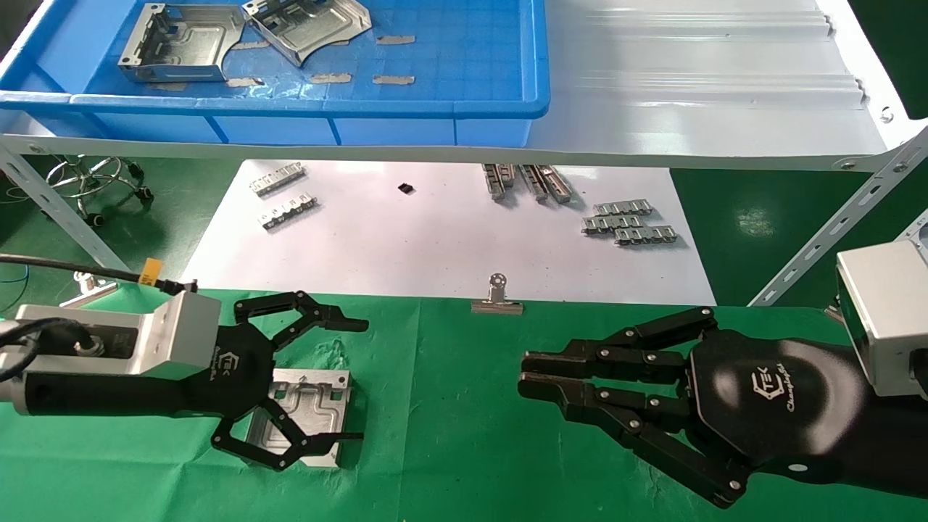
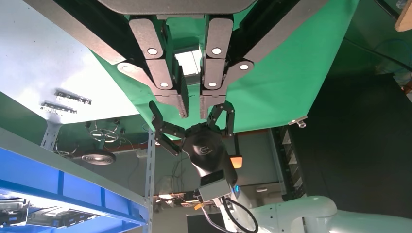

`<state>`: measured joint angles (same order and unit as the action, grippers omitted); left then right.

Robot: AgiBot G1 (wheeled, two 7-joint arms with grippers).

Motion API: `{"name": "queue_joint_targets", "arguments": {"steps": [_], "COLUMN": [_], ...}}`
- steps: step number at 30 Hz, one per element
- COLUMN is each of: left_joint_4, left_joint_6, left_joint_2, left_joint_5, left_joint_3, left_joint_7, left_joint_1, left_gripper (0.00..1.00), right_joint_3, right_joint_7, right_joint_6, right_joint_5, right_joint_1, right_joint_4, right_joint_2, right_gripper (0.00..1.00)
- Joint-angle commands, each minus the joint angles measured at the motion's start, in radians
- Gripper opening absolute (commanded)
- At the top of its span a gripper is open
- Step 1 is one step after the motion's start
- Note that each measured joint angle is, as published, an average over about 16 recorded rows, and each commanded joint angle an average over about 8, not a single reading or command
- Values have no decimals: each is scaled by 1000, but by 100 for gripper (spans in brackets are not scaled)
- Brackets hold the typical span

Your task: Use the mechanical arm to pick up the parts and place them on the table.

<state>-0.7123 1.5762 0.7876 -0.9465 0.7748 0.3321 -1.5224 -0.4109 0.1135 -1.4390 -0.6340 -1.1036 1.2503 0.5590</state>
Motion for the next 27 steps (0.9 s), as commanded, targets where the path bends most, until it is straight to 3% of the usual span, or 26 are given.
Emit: {"name": "queue_joint_targets", "arguments": {"steps": [1, 27], "left_joint_4": [-24, -347], "left_joint_6": [-3, -49], "left_joint_2": [-8, -107], "left_joint_5": [9, 131], "left_joint_3": [-21, -301], "left_joint_7": [-22, -316], "left_joint_1": [19, 272], "left_gripper": [100, 100], "right_joint_3": [0, 0], "right_joint_7": [0, 0], "right_joint_6": [0, 0], "right_joint_5": [0, 0], "right_joint_1": [0, 0], "right_joint_4": [0, 0], "right_joint_2": [0, 0], "right_gripper": [100, 100]}}
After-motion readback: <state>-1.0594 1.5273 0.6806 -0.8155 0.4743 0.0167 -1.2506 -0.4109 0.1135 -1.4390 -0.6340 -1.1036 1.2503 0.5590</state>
